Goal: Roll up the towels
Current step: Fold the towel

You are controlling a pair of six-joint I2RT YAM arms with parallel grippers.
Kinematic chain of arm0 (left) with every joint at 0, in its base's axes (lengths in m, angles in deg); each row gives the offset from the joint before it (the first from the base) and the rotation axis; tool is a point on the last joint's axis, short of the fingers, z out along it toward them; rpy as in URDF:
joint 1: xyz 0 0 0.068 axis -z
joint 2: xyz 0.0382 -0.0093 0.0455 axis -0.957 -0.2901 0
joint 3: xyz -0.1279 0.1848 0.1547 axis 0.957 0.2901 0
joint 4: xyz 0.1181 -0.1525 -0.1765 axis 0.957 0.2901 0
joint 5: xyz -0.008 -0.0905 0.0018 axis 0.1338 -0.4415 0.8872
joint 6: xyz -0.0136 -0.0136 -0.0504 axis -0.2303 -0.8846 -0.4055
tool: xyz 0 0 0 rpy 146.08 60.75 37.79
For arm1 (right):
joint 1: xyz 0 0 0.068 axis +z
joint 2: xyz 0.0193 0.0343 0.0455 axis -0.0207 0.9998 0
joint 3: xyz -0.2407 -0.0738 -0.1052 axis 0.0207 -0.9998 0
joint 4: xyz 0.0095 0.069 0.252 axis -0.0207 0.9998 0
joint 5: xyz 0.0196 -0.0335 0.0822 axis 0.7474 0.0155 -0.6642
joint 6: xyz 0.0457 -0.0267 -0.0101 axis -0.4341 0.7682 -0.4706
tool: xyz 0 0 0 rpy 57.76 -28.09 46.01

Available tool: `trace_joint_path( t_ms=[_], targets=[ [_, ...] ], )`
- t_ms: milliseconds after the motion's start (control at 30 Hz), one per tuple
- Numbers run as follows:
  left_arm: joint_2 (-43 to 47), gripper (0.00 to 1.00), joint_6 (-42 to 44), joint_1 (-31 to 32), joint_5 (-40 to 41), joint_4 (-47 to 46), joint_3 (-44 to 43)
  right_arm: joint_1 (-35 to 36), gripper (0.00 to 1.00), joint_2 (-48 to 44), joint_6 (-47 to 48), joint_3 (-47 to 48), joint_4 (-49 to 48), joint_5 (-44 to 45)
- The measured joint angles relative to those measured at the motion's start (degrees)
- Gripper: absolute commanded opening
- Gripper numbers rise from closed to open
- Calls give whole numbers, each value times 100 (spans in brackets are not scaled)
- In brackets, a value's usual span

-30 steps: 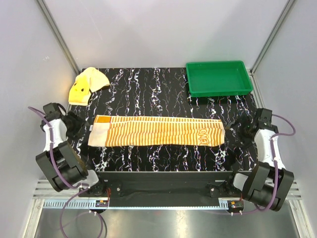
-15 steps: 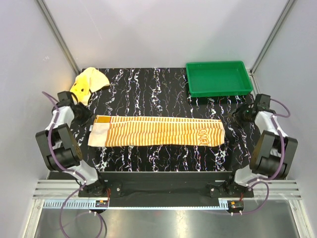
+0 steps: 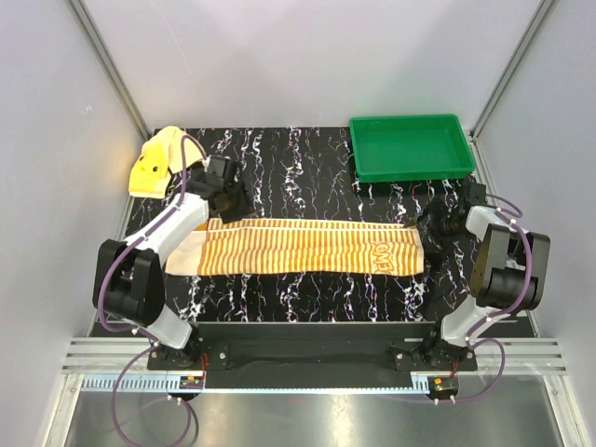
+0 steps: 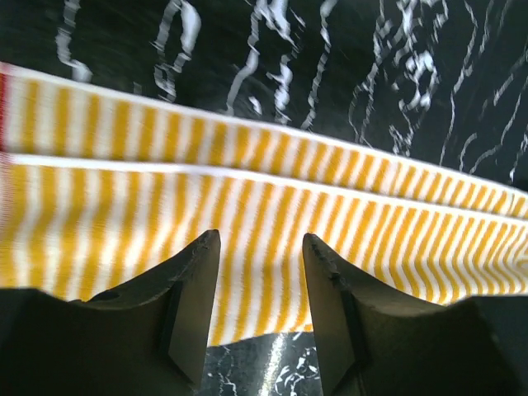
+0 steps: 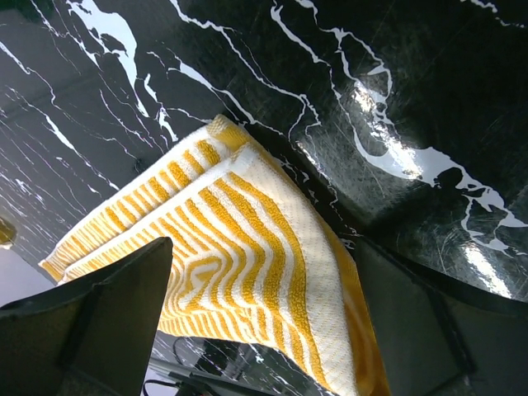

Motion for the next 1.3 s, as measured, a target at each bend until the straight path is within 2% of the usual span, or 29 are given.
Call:
trace_joint_path(
  t_ms=[100,167,200,233,367,700,833,1033,1167,1300],
  targets=[
    [-83,52,-140,94,13,-35,184,0,100,-44,44,-26,9,13],
    [-299,61,-186,-76,59,-39,310,2,100,-127,70,-120,0,13],
    [-463,69,-199,-144,96,-26,352,7,100,-197,72,-199,2,4],
    [-623,70,-199,-216,155,-17,380,15,100,-267,70,-284,2,0],
    [-1172,70,-199,-343,256,-13,367,120,100,-452,68,-498,-17,-44],
    [-2072,68,-94,-660,326,76,-809,282,100,-715,66,-774,-39,-190],
    [-2371,68,-90,-796,323,87,-1276,286,100,-946,57,-841,205,22],
    [-2337,69,-68,-841,313,212,-1513,299,100,-1727,-52,-839,772,586],
    [-1923,71,-48,-835,289,417,-1513,396,100,-2190,-291,-1088,866,640],
    [-1180,72,-26,-846,254,507,-1493,839,91,-2286,-566,-1502,911,675]
  ],
)
